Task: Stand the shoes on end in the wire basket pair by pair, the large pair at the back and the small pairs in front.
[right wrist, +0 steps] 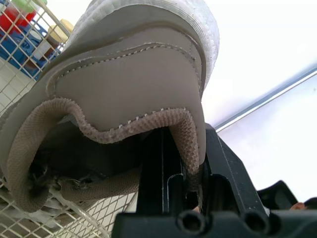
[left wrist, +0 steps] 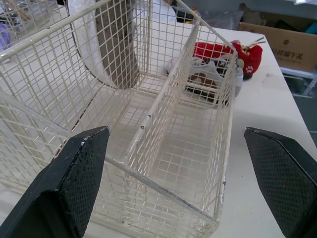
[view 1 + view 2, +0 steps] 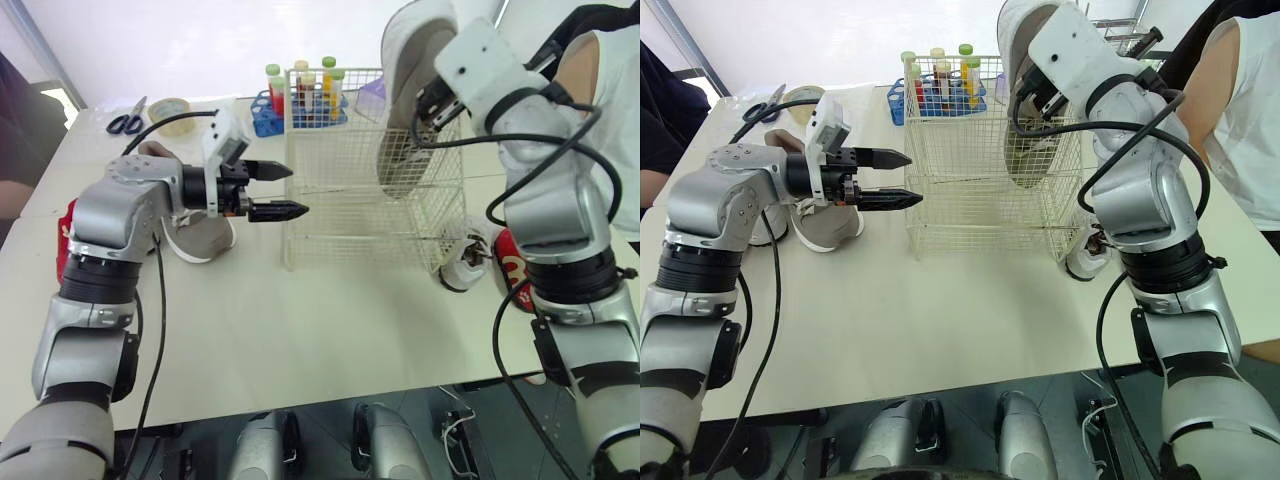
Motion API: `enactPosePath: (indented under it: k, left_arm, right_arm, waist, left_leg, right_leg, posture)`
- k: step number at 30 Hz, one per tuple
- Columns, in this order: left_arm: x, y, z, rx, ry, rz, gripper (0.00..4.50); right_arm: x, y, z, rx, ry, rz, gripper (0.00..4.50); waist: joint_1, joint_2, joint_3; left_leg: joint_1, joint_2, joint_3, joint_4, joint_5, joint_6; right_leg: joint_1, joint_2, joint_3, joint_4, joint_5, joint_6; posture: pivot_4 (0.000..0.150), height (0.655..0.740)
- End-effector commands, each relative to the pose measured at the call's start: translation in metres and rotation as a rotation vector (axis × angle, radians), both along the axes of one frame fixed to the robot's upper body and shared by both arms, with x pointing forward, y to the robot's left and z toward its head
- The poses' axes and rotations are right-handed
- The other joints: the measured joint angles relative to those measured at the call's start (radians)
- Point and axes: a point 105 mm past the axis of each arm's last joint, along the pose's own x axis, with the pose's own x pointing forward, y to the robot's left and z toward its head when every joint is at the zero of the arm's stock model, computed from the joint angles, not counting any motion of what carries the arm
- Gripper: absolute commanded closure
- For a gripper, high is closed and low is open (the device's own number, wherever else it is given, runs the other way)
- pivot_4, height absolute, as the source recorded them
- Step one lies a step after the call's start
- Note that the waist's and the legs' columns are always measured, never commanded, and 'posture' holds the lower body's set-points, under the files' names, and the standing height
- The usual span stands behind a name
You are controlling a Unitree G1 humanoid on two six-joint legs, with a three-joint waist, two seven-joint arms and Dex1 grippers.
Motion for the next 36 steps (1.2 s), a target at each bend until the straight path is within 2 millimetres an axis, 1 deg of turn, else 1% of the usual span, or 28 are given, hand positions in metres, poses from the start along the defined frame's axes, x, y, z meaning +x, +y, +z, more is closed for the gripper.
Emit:
enactPosePath:
  k: [1, 7, 11, 14, 17, 18, 20, 23, 25, 26, 31, 36]
  left_arm:
    - [-0.002, -0.001, 0.001, 0.006, -0.009, 0.001, 0.00]
    - [-0.001, -0.002, 0.001, 0.009, -0.014, -0.001, 0.00]
    - [-0.001, -0.003, 0.002, 0.007, -0.017, -0.003, 0.00]
    - [-0.001, -0.003, 0.002, 0.006, -0.018, -0.003, 0.00]
    - [-0.001, -0.003, 0.001, 0.006, -0.017, -0.003, 0.00]
    - [-0.001, -0.003, 0.001, 0.006, -0.018, -0.003, 0.00]
    - [-0.001, -0.003, 0.001, 0.005, -0.019, 0.000, 0.00]
    - [-0.001, -0.003, 0.002, 0.003, -0.021, 0.001, 0.00]
    - [-0.001, -0.003, 0.003, 0.000, -0.024, 0.001, 0.00]
    - [0.000, -0.003, 0.003, -0.001, -0.025, 0.001, 0.00]
    - [0.000, -0.003, 0.005, -0.011, -0.030, 0.004, 0.00]
    - [0.000, -0.002, 0.008, -0.024, -0.032, 0.010, 0.00]
  right_arm:
    - [0.003, -0.004, -0.022, -0.014, 0.098, -0.004, 4.47]
    - [0.002, -0.008, -0.022, -0.020, 0.104, -0.017, 4.47]
    - [0.003, -0.005, -0.037, -0.060, 0.162, 0.007, 4.47]
    - [0.003, -0.002, -0.041, -0.057, 0.171, 0.013, 4.47]
    - [0.003, -0.004, -0.045, -0.066, 0.192, 0.010, 4.47]
    - [0.003, -0.005, -0.046, -0.066, 0.192, 0.009, 4.47]
    - [0.003, -0.009, -0.034, -0.038, 0.151, -0.008, 4.47]
    - [0.003, -0.011, -0.025, -0.016, 0.126, -0.017, 4.47]
    - [0.002, -0.013, -0.019, -0.002, 0.110, -0.021, 3.71]
    - [0.001, -0.013, -0.017, 0.012, 0.109, -0.017, 3.48]
    - [-0.007, -0.008, -0.003, 0.087, 0.109, 0.032, 1.07]
    - [-0.022, -0.013, 0.029, 0.203, 0.084, 0.100, 1.07]
  waist:
    - [0.000, 0.000, 0.000]
    - [0.000, -0.001, 0.000]
    - [0.002, -0.002, -0.001]
    - [0.002, -0.002, -0.001]
    - [0.002, -0.002, -0.001]
    - [0.002, -0.003, -0.002]
    - [0.002, -0.003, -0.002]
    - [0.002, -0.003, -0.002]
    - [0.002, -0.003, -0.002]
    - [0.002, -0.003, -0.002]
    - [0.001, -0.002, -0.001]
    - [0.001, -0.002, -0.001]
  left_leg:
    - [0.000, 0.000, 0.000, 0.000, 0.000, 0.000]
    - [0.000, 0.000, 0.000, 0.000, 0.000, 0.000]
    - [0.000, 0.000, 0.000, 0.000, 0.000, 0.000]
    - [0.000, 0.000, 0.000, 0.000, 0.000, 0.000]
    - [0.000, 0.000, -0.001, 0.000, 0.000, 0.000]
    - [0.000, 0.000, -0.001, 0.000, 0.000, 0.000]
    - [0.000, 0.000, -0.001, 0.000, 0.000, 0.000]
    - [0.000, 0.000, -0.001, 0.000, 0.000, 0.000]
    - [0.000, 0.000, -0.001, 0.000, 0.000, 0.000]
    - [0.000, 0.000, -0.001, 0.000, 0.000, 0.000]
    - [0.000, 0.000, -0.001, 0.001, 0.000, 0.000]
    - [-0.001, 0.000, -0.001, 0.001, 0.000, 0.000]
  right_leg:
    - [0.000, 0.000, 0.000, 0.000, 0.000, 0.000]
    - [0.000, 0.000, 0.000, 0.000, 0.000, 0.000]
    - [0.000, 0.000, 0.000, 0.000, 0.000, 0.000]
    - [0.000, 0.000, 0.000, 0.000, 0.000, 0.000]
    - [0.000, 0.000, 0.000, 0.000, 0.000, 0.000]
    - [0.000, 0.000, 0.000, 0.000, 0.000, 0.000]
    - [0.001, 0.000, 0.000, 0.000, 0.000, 0.000]
    - [0.001, 0.000, 0.000, 0.000, 0.000, 0.000]
    - [0.001, 0.000, -0.001, 0.000, 0.000, 0.000]
    - [0.001, 0.000, 0.000, 0.000, 0.000, 0.000]
    - [0.000, 0.000, 0.000, 0.000, 0.000, 0.000]
    - [-0.001, 0.000, 0.000, 0.000, 0.000, 0.000]
  posture:
    - [0.150, 0.7400]
    - [0.150, 0.7400]
    - [0.150, 0.7400]
    - [0.150, 0.7400]
    - [0.150, 0.7400]
    - [0.150, 0.7400]
    - [0.150, 0.7400]
    - [0.150, 0.7400]
    - [0.150, 0.7400]
    - [0.150, 0.7400]
    - [0.150, 0.7400]
    - [0.150, 0.7400]
